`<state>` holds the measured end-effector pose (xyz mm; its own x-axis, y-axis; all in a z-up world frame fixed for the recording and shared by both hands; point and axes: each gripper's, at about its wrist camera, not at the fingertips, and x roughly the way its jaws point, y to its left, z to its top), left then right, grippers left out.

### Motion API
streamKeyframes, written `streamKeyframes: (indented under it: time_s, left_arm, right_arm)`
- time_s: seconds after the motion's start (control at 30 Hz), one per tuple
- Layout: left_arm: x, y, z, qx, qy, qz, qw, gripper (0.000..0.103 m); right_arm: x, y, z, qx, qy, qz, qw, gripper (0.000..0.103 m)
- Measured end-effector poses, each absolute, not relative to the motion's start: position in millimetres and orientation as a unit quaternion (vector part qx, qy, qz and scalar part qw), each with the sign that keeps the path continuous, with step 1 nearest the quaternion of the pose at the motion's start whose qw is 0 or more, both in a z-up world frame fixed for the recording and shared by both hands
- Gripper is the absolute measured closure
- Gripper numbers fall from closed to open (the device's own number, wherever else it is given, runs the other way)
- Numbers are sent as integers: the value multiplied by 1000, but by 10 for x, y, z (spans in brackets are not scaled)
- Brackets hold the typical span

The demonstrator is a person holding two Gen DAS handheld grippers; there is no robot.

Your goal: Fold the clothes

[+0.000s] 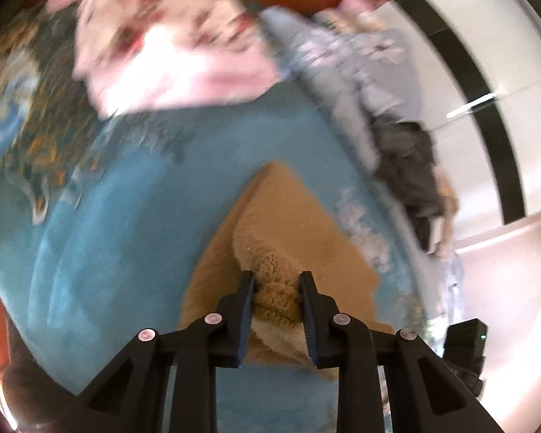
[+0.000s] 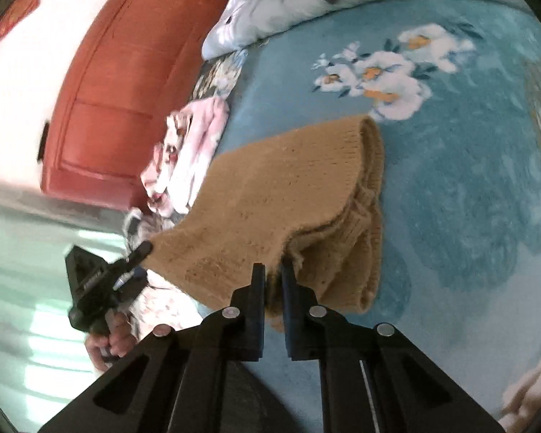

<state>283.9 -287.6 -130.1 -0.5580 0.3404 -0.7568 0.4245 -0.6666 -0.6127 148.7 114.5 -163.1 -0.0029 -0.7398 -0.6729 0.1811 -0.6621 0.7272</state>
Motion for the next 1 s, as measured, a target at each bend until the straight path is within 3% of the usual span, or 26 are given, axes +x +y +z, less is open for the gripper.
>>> streamKeyframes:
  time_s: [0.17,0.37,0.47,0.6,0.63,0.67,0.7,0.77,1.0]
  left_arm:
    - [3040,-2992,-1797,504,438,-742,60,77]
    - [3021,-2978,-1826,517,424,-741,60,74]
    - [3052,-3004,-1772,508,434,-743,48,68]
    - [3085,-3078,-1663,495,430,-755,37,51]
    - [3083,-3100,-1629,491,427,-759,37,42]
    - [3049,-3125,-1614,490,426,-759,39,38]
    - [3012,-3151,-1601,489,426,-760,40,32]
    - [2908,-3200,-1614,494,426,-757,42,29]
    - [2434,-3129,-1801,538,396,-744,16,25]
  right_arm:
    - [1595,1171,-2078,666,-222,-646,300,95]
    - [1598,1222,-2175,675,-222,-641,290,95]
    - [1583,1271,-2186,677,-212,-644,286,95]
    - [1546,1342,-2127,663,-204,-664,278,92]
    - [1532,1386,-2105,656,-206,-671,278,85]
    - [1519,1434,-2077,647,-210,-678,277,68]
    - [1508,1480,-2052,638,-219,-685,275,60]
    - [1481,1549,-2026,621,-240,-693,274,42]
    - [1332,1388,-2135,611,-262,-694,277,29]
